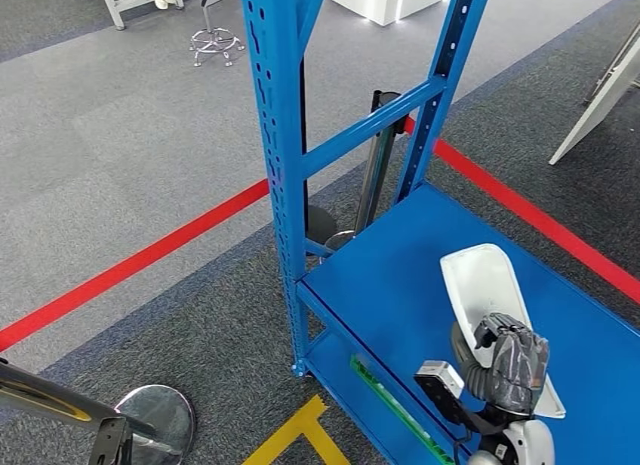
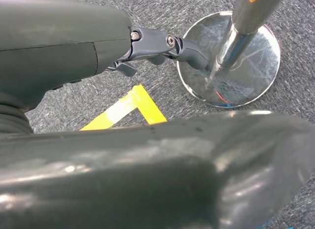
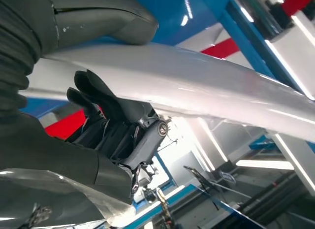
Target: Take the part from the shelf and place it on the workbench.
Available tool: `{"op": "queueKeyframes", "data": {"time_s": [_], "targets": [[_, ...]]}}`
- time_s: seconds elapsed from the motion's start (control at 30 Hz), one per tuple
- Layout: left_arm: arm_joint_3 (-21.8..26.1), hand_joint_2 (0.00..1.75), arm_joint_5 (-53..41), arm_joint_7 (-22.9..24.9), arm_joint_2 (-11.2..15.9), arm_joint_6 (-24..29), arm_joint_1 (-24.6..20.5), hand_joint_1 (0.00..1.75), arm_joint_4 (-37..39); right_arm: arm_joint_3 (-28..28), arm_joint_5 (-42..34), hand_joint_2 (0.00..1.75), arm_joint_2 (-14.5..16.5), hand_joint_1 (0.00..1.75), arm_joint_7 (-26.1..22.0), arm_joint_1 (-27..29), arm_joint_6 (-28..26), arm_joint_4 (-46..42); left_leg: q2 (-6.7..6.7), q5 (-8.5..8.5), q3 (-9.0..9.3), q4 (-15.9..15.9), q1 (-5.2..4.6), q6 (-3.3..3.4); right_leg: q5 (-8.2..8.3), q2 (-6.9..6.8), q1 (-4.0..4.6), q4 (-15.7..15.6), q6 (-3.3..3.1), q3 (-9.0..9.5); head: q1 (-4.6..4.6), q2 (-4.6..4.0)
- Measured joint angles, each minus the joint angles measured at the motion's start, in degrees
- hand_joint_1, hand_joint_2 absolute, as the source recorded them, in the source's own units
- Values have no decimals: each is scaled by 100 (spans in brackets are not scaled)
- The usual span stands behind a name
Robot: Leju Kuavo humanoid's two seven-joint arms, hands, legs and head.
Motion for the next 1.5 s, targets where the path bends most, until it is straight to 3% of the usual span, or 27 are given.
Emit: {"op": "queueKeyframes", "data": {"time_s": [0.2,0.4,0.77,0.9,1.5], "targets": [[0,0,11,-3,0,30,11,0,0,-263,-296,175,392,175,-938,109,0,-435,0,0,0,-1,2,0,-1,-1,0,0,-1,-2,0,0],[0,0,11,-36,0,47,21,0,0,-695,-776,175,1036,175,-2196,211,0,-1004,0,-1,1,-3,5,-2,-9,-1,1,1,-10,-20,-1,0],[0,0,2,-100,-1,61,24,0,0,-1020,-1071,175,1591,175,-2832,344,0,-1707,0,-2,1,-2,2,-2,-10,-1,1,1,-9,-27,0,0],[-1,175,-35,-194,-1,83,26,0,0,-1049,-1114,175,1685,175,-2864,399,0,-2120,0,-2,1,-2,2,-2,-10,-1,1,1,-9,-25,0,0],[-20,175,-145,-534,0,85,27,0,1,-1107,-904,175,1721,175,-2870,424,2,-3608,0,-2,2,-3,2,-2,-10,-1,1,1,-9,-25,1,0]]}}
